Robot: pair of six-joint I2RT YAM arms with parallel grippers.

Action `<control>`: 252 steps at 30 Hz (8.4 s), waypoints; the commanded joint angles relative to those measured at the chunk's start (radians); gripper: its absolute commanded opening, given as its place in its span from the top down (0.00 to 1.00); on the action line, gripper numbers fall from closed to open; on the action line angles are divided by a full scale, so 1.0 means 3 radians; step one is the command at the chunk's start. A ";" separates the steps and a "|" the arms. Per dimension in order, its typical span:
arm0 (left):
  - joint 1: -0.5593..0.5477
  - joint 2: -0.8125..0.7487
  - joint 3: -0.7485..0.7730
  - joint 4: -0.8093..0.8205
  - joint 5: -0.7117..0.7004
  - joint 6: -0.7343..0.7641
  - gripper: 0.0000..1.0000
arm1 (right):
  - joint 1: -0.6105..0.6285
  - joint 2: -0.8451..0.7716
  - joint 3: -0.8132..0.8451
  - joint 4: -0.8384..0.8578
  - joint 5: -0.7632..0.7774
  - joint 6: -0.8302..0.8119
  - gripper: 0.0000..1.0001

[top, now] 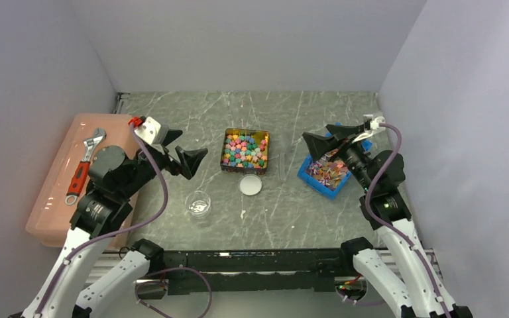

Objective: Pack the candies
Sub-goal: Move the storage box to the center of the board, then pick up the spatula from the center of the board.

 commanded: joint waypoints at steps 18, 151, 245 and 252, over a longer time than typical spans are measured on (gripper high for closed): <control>-0.0009 0.0052 -0.0175 -0.0118 -0.0973 -0.0102 0.01 | -0.0100 0.1186 -0.1237 0.1576 0.2259 -0.0645 0.01; -0.0007 -0.0260 -0.0738 -0.1245 -0.1330 -0.0853 0.01 | 0.1934 0.5285 0.4308 -0.2264 0.1946 0.0824 0.56; 0.0012 -0.0021 -0.0649 -0.0962 -0.0971 -0.0818 0.01 | 0.1278 0.3221 0.1899 -0.2257 0.2099 0.0493 0.50; 0.0067 -0.0050 -0.0689 -0.0922 -0.0863 -0.0818 0.01 | 0.1126 0.3425 0.1807 -0.2138 0.2105 0.0512 0.50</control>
